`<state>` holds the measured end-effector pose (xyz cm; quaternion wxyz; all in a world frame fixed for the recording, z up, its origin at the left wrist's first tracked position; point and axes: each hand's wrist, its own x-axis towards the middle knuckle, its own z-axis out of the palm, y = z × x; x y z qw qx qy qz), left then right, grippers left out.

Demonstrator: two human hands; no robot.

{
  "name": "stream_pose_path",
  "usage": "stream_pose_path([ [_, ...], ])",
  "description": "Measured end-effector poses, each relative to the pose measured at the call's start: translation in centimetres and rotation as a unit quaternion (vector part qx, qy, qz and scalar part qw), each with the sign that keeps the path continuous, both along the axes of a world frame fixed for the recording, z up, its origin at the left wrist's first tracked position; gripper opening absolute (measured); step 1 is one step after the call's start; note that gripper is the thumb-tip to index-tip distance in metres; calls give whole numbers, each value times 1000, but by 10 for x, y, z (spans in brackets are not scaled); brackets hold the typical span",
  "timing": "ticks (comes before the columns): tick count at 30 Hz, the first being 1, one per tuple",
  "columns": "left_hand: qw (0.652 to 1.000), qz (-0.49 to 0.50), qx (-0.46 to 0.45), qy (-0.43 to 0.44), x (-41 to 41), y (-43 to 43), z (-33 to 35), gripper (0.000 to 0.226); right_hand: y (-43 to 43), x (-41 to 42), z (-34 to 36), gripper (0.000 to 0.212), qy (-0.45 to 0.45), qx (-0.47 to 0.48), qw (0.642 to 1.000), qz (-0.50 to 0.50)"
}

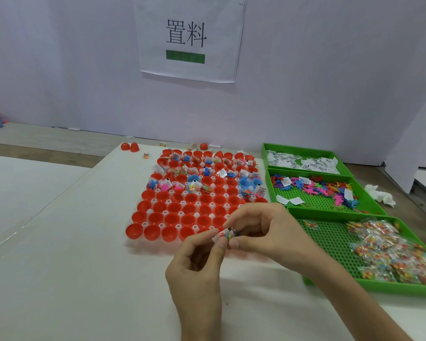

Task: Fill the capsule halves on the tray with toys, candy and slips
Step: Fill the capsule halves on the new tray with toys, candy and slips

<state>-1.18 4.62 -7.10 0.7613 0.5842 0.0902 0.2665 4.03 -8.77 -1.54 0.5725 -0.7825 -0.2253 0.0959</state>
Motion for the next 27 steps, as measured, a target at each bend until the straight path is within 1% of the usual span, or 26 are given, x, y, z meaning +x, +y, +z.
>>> stream_pose_path([
  [3,1000,4,4,0,1,1,-2,20,1,1,-2,27,-4,6,1000,-5],
  [6,1000,18,16,-2,1,2,-3,28,3,2,-6,28,19,42,998,-31],
  [9,999,27,17,-2,1,3,-1,31,7,3,-11,22,52,79,995,-23],
  [11,1000,27,14,1,0,3,-1,32,8,3,-13,18,55,84,995,-7],
  [13,1000,15,14,7,0,3,0,33,7,3,-14,19,45,71,996,-5],
  [18,999,-25,10,31,1,5,0,30,2,4,-11,21,21,0,1000,-12],
  [20,998,-42,28,26,0,3,1,30,1,6,-2,22,-11,-16,999,-41],
  [22,996,-52,66,28,-1,0,1,32,1,15,6,22,-76,-46,990,-111],
  [24,993,-56,104,29,-3,-2,-1,35,3,33,13,21,-159,-90,963,-197],
  [25,991,-63,118,31,-3,-2,-1,35,5,45,15,23,-195,-116,948,-223],
  [27,987,-83,136,33,-5,-4,-1,36,12,70,16,21,-236,-171,929,-230],
])
